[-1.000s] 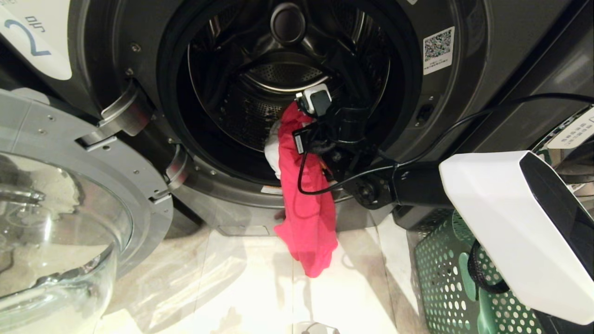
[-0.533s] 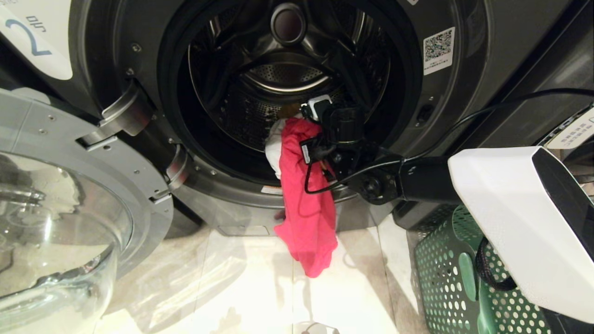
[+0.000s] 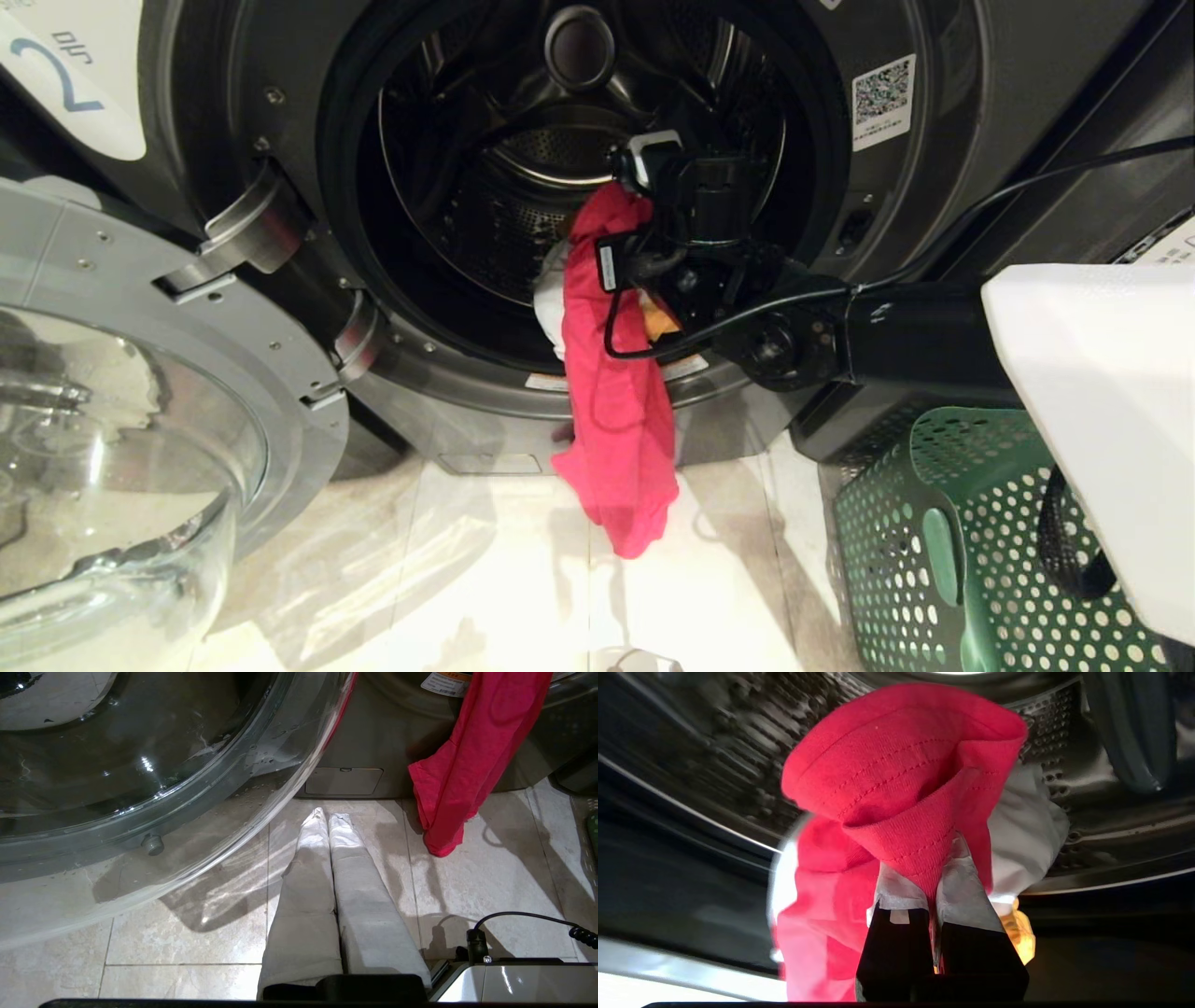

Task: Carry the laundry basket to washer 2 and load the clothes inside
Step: Place the clothes into the washing machine

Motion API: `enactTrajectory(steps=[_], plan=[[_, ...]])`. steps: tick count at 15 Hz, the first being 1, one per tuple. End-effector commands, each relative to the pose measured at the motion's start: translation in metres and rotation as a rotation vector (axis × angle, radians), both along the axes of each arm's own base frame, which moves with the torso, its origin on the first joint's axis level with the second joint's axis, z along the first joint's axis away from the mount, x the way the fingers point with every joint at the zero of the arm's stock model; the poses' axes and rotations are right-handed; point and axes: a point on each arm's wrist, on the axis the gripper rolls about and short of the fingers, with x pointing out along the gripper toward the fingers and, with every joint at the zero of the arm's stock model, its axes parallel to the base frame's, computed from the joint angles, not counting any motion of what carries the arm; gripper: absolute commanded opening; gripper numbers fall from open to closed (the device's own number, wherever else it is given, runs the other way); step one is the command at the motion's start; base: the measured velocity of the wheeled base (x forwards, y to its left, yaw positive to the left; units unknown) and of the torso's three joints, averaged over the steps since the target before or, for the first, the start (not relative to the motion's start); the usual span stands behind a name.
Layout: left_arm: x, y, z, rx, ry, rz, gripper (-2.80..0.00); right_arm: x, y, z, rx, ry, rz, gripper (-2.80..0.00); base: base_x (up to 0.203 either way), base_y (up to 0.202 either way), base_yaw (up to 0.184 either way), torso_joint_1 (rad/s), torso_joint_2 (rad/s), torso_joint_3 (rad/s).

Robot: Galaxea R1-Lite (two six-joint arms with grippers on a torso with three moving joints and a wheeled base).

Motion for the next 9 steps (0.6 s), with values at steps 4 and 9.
enactTrajectory(steps=[4, 9], plan=[[0.0000, 0.0000, 0.0000, 0.000, -0.001, 0.000, -2.80, -0.0192, 0.0006, 0.0156, 0.010, -0.013, 0.002, -2.80, 0.000, 0.000, 0.000, 0.000, 0.00, 0.000], [0.0000, 0.0000, 0.0001, 0.000, -0.001, 0.002, -2.80, -0.0193, -0.0004, 0.0159, 0.015, -0.014, -0.003, 0.00, 0.000, 0.000, 0.000, 0.000, 0.00, 0.000]])
